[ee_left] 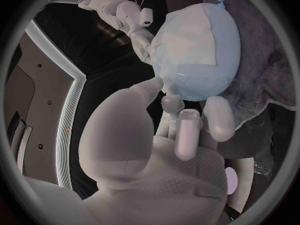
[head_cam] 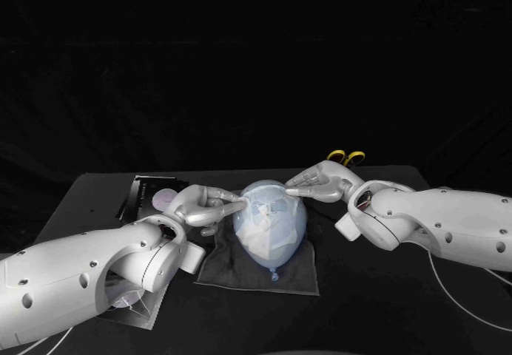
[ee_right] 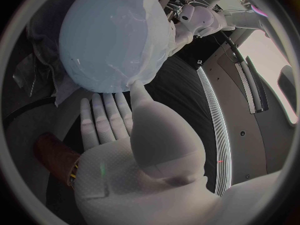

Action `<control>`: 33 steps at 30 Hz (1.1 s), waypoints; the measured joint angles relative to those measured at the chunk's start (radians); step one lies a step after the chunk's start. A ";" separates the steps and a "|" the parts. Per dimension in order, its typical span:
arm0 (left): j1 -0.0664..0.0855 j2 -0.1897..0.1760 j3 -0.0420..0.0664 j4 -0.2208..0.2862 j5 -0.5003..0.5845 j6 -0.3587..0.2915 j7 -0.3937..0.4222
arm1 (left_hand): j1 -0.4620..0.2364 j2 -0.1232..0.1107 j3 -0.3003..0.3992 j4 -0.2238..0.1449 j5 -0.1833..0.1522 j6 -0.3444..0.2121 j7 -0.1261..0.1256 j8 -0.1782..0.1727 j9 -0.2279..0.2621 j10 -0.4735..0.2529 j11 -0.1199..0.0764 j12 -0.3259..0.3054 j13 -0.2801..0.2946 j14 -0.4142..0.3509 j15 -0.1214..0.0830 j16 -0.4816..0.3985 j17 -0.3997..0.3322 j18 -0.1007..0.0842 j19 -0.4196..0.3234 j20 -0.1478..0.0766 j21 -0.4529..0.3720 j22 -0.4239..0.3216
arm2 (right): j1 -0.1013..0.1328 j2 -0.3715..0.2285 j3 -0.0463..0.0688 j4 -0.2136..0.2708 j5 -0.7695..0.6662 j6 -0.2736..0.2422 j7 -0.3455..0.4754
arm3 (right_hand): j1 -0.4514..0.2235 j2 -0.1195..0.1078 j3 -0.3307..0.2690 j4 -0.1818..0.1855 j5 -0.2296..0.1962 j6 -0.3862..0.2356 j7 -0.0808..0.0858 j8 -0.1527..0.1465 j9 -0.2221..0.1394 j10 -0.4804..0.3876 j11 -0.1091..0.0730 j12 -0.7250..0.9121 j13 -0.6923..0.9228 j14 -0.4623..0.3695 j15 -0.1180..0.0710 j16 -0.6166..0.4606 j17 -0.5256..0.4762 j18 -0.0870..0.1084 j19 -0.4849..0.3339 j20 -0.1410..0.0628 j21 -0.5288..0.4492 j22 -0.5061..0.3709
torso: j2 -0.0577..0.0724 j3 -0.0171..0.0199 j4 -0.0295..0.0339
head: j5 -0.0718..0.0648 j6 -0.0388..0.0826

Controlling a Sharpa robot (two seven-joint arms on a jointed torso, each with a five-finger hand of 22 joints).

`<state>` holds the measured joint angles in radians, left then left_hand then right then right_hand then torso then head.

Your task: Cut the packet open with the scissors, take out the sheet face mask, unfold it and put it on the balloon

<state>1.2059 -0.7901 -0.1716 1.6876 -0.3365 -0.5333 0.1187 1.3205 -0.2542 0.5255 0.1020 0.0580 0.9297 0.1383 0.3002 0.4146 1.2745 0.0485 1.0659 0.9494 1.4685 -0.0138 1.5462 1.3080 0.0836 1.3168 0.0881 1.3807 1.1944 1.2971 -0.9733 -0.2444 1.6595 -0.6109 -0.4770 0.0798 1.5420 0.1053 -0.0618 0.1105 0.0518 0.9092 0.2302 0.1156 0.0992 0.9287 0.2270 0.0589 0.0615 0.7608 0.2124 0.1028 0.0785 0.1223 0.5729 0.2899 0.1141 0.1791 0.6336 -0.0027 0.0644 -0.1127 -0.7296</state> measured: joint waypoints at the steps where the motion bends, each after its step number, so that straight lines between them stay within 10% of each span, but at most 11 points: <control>1: 0.000 0.001 0.000 0.000 0.003 -0.002 0.002 | 0.000 0.000 -0.003 0.003 0.000 0.005 -0.002 0.000 -0.001 0.002 0.002 0.004 0.003 0.000 0.000 0.003 0.000 0.000 0.000 0.000 0.000 0.002 | 0.000 0.000 0.000 0.000 0.000 0.000 0.000 | 0.000 0.000 0.000 0.000 0.000 0.000 0.000 0.000 0.000 0.000 0.000 0.000 0.000 0.000 0.000 0.000 0.000 0.000 0.000 0.000 0.000 0.000 | 0.000 0.0001 0.0000 | 0.000 0.000; 15: 0.000 0.015 0.000 -0.007 0.037 -0.027 0.017 | 0.004 0.005 -0.011 0.006 0.000 0.016 -0.006 0.000 -0.004 0.013 0.001 0.018 0.019 0.000 0.000 0.006 0.000 0.000 0.011 -0.004 0.007 0.013 | 0.000 0.000 0.000 0.001 0.001 0.000 0.000 | -0.004 -0.004 0.000 0.000 0.000 0.000 0.000 0.000 0.000 0.000 0.000 0.000 0.001 -0.004 0.004 0.000 -0.001 0.000 0.000 0.000 0.000 -0.001 | 0.000 0.0002 -0.0002 | -0.003 0.001; 33: 0.000 0.030 0.001 -0.013 0.059 -0.044 0.019 | 0.093 0.080 0.023 -0.042 -0.001 0.145 -0.048 0.029 -0.009 0.059 -0.038 0.055 0.068 -0.002 -0.028 0.021 0.000 0.000 0.035 -0.028 0.023 0.043 | 0.000 0.000 0.000 0.001 0.001 0.000 0.000 | -0.004 -0.004 0.000 0.000 0.000 0.000 0.000 0.000 0.000 0.000 0.000 0.000 0.000 -0.004 0.004 0.000 -0.001 0.000 0.000 0.000 0.000 -0.001 | -0.001 0.0002 -0.0001 | -0.001 -0.004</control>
<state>1.2056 -0.7597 -0.1708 1.6748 -0.2777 -0.5774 0.1375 1.4131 -0.1740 0.5482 0.0601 0.0572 1.0750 0.0907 0.3291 0.4054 1.3338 0.0103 1.1212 1.0177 1.4664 -0.0414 1.5673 1.3080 0.0834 1.3518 0.0603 1.4040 1.2370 1.2968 -0.9732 -0.2443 1.6607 -0.6099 -0.4767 0.0795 1.5381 0.1014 -0.0618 0.1105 0.0518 0.9091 0.2302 0.1156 0.0992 0.9287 0.2270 0.0588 0.0615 0.7572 0.2161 0.1028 0.0777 0.1219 0.5729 0.2899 0.1141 0.1777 0.6330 -0.0025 0.0643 -0.1135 -0.7339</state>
